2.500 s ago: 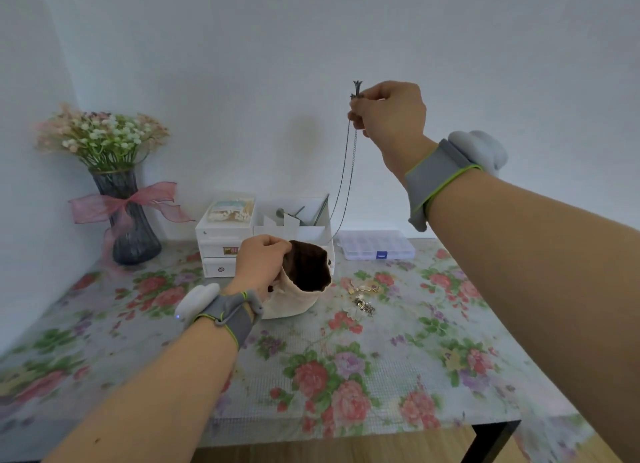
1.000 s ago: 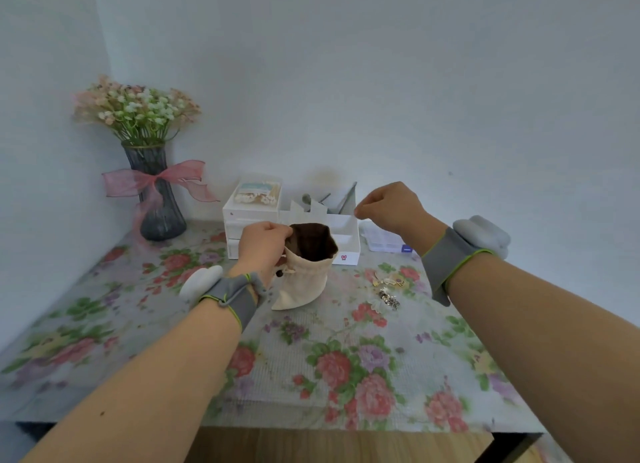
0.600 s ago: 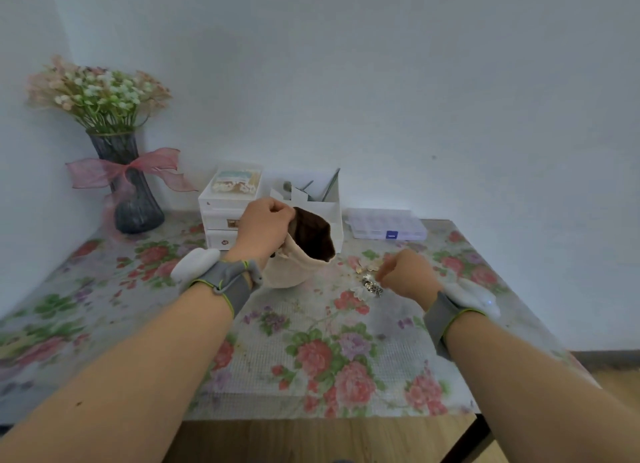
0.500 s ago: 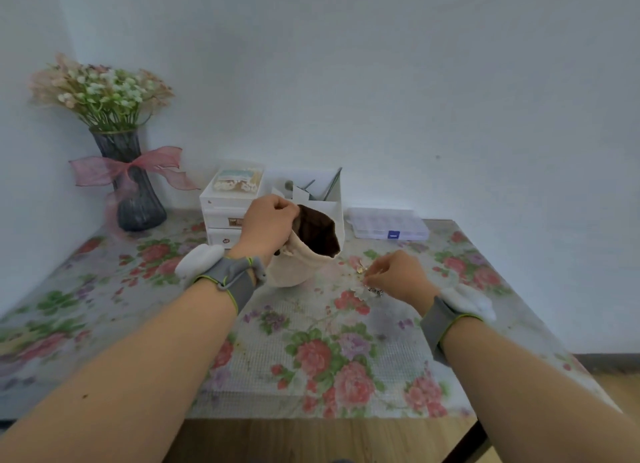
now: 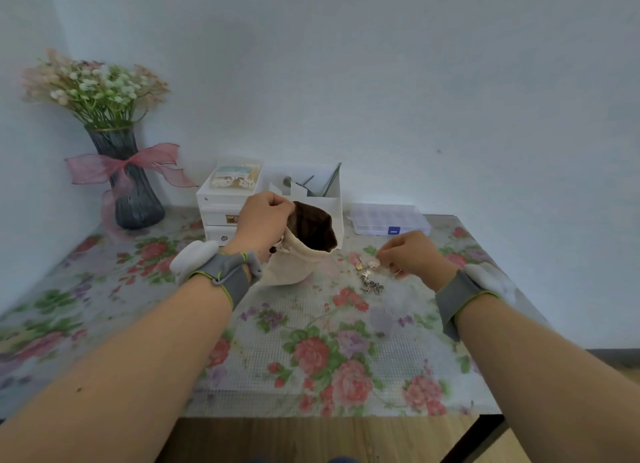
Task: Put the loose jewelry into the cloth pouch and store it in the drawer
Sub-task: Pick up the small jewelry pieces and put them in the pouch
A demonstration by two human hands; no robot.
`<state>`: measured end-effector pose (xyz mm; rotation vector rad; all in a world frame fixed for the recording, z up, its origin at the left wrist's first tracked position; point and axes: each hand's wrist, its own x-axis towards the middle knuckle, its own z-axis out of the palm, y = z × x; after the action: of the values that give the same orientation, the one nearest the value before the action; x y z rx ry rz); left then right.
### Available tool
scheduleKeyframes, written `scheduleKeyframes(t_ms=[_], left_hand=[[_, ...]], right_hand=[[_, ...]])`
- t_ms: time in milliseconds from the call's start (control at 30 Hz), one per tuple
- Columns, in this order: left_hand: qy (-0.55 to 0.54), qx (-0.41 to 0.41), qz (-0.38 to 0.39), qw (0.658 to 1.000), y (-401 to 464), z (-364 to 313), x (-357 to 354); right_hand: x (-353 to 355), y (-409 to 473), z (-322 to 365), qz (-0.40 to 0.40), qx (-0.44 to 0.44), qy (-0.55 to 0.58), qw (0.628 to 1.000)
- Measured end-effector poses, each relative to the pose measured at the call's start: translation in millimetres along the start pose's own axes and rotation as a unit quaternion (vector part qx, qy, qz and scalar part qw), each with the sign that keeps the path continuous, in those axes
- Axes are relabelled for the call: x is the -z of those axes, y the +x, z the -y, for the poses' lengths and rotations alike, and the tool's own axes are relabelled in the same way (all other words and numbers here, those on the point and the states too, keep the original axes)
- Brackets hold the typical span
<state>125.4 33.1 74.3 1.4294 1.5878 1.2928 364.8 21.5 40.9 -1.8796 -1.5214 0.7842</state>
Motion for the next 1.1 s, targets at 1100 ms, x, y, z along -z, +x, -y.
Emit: scheduleKeyframes(t_ms=[1100], left_hand=[[-0.015, 0.012, 0.005, 1.0, 9, 19, 8]], right_hand=[[-47, 18, 17, -0.014, 0.064, -0.251, 0.966]])
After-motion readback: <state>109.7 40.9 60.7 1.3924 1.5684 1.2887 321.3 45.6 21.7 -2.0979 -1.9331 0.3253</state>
